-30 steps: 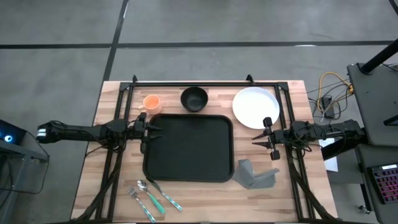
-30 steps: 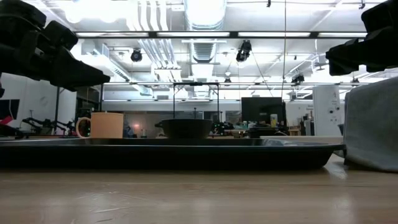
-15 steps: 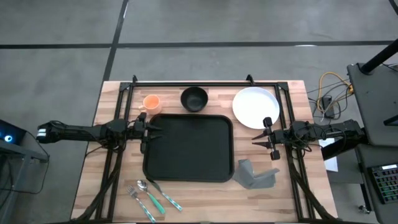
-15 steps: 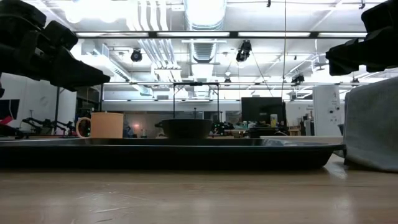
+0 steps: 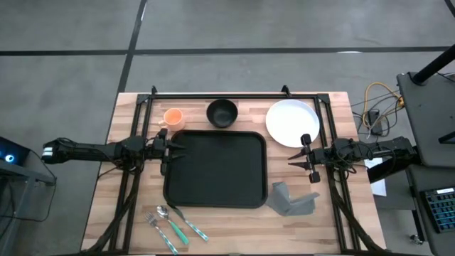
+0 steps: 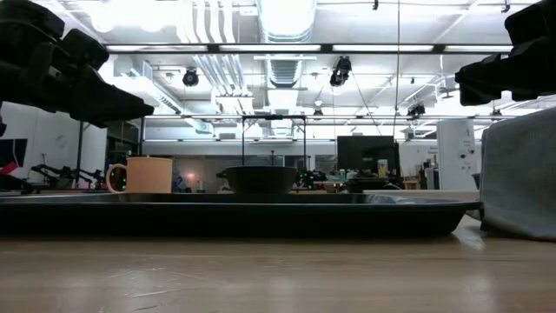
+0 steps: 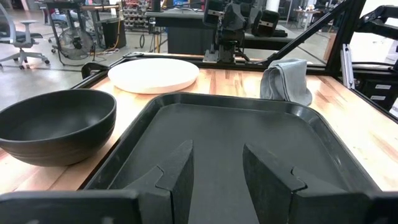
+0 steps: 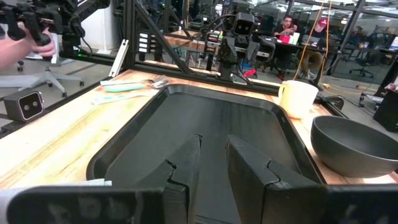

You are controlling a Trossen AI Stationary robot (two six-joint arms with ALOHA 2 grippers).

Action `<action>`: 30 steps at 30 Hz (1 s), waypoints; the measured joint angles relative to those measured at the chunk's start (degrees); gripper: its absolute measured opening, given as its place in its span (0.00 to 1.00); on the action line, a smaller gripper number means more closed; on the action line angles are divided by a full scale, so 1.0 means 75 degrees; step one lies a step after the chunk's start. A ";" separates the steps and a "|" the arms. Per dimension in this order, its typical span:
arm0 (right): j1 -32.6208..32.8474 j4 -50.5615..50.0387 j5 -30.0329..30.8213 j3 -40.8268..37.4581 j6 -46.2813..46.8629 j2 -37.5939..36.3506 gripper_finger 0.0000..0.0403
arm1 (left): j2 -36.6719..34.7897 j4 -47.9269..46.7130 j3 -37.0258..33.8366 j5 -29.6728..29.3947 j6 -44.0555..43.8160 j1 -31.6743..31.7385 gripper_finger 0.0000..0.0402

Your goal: Set up tray

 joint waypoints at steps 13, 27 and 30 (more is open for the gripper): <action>0.0001 0.0000 -0.0001 0.0000 -0.0002 -0.0003 0.17 | -0.0003 0.0813 0.0691 -0.0018 0.0745 0.0003 0.29; 0.0001 0.0000 -0.0001 0.0000 -0.0002 -0.0009 0.17 | 0.0844 -0.1163 0.2760 -0.2716 0.0173 0.0009 0.29; 0.0001 0.0000 -0.0001 -0.0001 -0.0002 -0.0007 0.17 | 0.1299 -0.2326 0.3445 -0.3452 -0.0609 0.0009 0.29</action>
